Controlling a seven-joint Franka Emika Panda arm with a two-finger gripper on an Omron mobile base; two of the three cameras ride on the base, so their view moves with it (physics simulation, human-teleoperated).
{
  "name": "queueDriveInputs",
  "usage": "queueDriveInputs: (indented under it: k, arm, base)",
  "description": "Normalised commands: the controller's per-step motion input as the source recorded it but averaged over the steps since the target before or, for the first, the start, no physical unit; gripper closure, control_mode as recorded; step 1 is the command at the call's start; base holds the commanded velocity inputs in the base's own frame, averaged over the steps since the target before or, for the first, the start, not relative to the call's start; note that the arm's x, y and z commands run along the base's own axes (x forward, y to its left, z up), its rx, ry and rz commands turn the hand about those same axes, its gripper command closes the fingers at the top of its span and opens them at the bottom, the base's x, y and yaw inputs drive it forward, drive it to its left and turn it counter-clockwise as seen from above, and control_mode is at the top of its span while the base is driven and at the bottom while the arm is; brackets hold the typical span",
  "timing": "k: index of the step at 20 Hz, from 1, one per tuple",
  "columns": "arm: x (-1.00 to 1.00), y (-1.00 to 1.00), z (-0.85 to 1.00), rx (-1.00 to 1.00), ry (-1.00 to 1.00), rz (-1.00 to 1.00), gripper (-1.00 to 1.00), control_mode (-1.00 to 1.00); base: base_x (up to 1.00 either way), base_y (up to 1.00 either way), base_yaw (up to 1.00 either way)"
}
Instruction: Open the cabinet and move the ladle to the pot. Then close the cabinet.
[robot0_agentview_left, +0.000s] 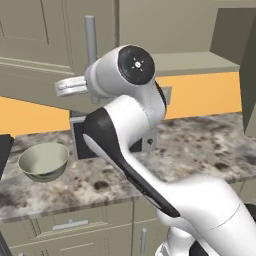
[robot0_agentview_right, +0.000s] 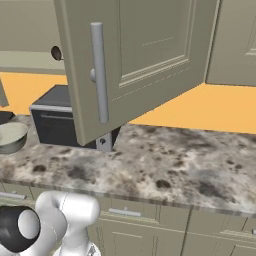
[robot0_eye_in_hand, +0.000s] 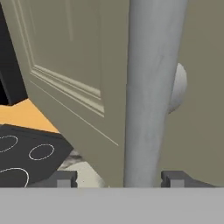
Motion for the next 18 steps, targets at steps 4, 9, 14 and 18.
queueDriveInputs:
  k: [4,9,14,18]
  arm:
    - [-0.88,-0.94,0.09,0.00,0.00,0.00,-1.00,-1.00]
    - [-0.81,-1.00,0.19,0.05,0.01,0.00,-1.00,-1.00]
    - [0.01,-0.80,0.14,0.07,0.06,0.00,-1.00,-1.00]
    - [0.41,-0.47,0.03,0.10,0.09,0.00,-1.00,-1.00]
  base:
    - [0.00,0.00,0.00]
    - [0.00,0.00,0.00]
    - [0.00,0.00,0.00]
    - [0.00,0.00,0.00]
